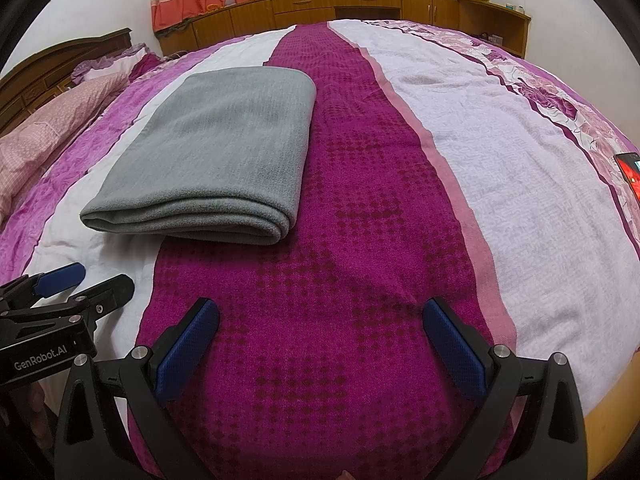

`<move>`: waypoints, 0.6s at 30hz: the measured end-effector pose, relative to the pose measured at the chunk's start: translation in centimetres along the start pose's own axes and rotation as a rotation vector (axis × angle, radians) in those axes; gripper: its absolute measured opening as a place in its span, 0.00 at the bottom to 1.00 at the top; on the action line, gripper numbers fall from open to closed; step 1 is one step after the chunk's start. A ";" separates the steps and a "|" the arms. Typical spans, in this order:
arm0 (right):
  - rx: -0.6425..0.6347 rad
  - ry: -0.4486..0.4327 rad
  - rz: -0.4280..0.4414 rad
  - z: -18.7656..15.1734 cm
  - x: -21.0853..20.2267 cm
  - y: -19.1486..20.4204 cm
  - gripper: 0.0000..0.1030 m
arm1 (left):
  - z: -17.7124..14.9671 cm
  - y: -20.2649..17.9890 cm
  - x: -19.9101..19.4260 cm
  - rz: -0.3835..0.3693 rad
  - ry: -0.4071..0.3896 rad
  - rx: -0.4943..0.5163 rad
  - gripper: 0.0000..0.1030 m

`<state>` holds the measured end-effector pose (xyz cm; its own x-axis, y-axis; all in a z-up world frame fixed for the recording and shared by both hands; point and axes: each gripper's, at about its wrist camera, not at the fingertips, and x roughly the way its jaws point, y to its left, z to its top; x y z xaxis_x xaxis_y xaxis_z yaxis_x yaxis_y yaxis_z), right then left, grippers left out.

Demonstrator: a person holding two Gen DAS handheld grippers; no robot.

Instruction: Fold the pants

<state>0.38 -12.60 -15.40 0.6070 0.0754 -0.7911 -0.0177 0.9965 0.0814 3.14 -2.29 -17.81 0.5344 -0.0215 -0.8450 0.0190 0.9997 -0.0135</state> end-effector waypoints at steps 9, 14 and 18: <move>-0.001 0.000 -0.002 0.0 0.0 -0.1 0.96 | -0.1 -0.1 0.0 -0.003 0.007 -0.003 0.81; -0.002 0.000 -0.003 0.0 0.0 0.0 0.96 | -0.1 -0.2 0.0 -0.002 0.007 -0.002 0.81; -0.002 0.000 -0.003 0.0 0.0 0.0 0.96 | -0.1 -0.1 0.0 -0.003 0.008 -0.003 0.81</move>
<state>0.38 -12.62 -15.39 0.6068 0.0728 -0.7915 -0.0178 0.9968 0.0781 3.03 -2.43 -17.84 0.5277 -0.0246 -0.8491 0.0183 0.9997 -0.0175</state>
